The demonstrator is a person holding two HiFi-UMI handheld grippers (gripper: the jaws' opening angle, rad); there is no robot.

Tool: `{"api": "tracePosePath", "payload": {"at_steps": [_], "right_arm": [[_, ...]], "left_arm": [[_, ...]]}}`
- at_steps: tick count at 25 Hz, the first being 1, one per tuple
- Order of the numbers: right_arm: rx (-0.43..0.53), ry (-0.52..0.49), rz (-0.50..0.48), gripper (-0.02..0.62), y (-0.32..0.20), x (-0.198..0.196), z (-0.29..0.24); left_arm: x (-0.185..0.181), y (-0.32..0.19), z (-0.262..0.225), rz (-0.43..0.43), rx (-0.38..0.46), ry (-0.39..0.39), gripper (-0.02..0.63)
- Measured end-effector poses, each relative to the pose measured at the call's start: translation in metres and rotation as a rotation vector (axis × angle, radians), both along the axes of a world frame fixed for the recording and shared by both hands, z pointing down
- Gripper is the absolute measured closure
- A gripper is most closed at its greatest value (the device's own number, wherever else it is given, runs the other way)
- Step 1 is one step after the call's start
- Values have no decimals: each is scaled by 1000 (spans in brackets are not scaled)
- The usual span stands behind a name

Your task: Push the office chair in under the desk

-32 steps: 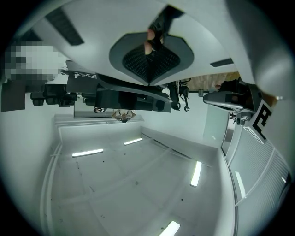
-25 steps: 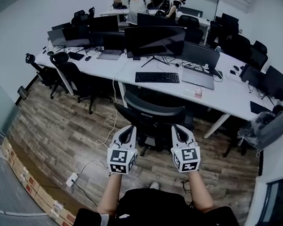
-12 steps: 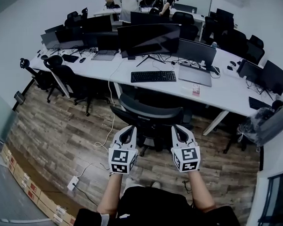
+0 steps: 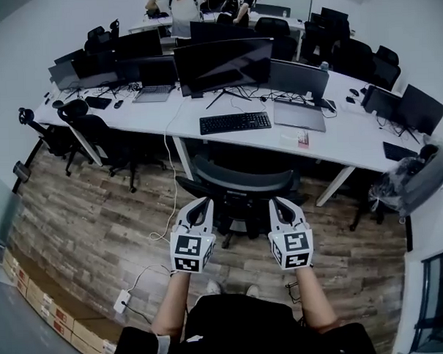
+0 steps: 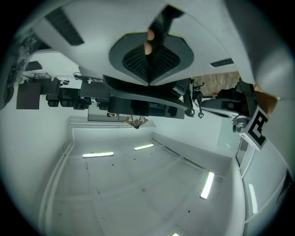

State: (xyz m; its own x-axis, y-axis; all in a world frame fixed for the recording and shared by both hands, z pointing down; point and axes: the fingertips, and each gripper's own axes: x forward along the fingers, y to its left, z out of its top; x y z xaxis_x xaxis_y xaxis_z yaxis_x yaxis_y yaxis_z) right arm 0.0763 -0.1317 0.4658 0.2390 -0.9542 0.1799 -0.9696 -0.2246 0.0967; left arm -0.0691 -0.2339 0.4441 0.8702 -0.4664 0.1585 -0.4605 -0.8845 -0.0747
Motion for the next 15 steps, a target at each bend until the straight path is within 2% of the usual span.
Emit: {"api": "tracePosePath", "payload": {"at_steps": [15], "right_arm": [[-47, 22, 147, 571, -29, -14, 13]], "left_arm": [[-13, -57, 15, 145, 33, -35, 591]]}}
